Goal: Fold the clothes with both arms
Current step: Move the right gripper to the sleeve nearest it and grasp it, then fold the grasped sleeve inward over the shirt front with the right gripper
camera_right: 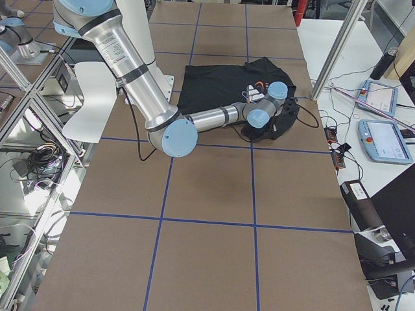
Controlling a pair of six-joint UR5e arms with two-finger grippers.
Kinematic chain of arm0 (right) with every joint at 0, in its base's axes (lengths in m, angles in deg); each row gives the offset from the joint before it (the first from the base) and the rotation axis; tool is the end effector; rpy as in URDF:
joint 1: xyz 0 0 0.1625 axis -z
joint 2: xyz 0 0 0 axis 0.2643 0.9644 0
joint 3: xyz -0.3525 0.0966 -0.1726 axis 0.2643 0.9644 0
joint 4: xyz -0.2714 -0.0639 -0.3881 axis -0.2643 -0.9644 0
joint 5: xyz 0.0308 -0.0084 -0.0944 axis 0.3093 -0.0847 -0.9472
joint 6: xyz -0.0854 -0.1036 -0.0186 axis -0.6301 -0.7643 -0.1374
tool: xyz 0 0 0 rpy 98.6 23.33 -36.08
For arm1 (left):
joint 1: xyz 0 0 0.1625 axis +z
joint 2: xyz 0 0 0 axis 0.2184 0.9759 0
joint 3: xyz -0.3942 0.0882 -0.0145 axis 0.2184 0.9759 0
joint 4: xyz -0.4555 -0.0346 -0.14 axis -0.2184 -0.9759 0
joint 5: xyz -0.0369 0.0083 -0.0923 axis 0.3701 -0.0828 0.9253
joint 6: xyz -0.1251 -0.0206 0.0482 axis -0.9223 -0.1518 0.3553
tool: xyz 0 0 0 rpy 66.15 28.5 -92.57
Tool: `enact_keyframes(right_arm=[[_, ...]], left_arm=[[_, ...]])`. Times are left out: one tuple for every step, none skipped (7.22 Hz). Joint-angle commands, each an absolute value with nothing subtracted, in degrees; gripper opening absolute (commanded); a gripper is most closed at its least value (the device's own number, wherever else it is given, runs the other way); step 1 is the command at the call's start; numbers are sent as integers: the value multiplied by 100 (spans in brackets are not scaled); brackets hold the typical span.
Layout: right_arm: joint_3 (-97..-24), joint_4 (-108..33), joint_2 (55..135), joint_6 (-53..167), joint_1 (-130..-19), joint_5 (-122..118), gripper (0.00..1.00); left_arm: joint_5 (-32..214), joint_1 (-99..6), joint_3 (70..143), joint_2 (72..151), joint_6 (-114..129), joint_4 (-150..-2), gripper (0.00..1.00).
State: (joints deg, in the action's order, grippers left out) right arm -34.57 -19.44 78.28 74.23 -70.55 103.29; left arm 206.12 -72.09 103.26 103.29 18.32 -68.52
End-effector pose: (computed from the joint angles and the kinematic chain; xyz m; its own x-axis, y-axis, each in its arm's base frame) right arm -0.4356 -0.7126 0.3770 0.5435 -0.3569 0.7597 0.1180 0.9286 0.3519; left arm 0.0267 -0.6640 0.5259 0.6579 0.3295 -0.6772 -0.0336 0.9111 0.4108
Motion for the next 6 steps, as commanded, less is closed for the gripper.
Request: enact_keyframes(right_arm=[[-3362, -1975, 7154, 8281, -6571, 9948, 0], [-3170, -1975, 6881, 8520, -6308, 9501, 0], [-2785, -1975, 6539, 8618, -6235, 9296, 0], [-2312, -1975, 6144, 8627, -6191, 9015, 0], [-1872, -1975, 5809, 8697, -6173, 8647, 0], [-1676, -1958, 5666, 8698, -6138, 8513, 0]], left_arm=[[20612, -7211, 10325, 10304, 1841, -6858, 100], [20612, -7211, 10325, 10304, 1841, -6858, 100], [20612, -7211, 10325, 10296, 1841, -6858, 100], [20612, -7211, 10343, 10287, 1841, -6858, 100], [20621, -7211, 10369, 10287, 1832, -6858, 100], [20612, -7211, 10352, 10295, 1832, -6858, 100]])
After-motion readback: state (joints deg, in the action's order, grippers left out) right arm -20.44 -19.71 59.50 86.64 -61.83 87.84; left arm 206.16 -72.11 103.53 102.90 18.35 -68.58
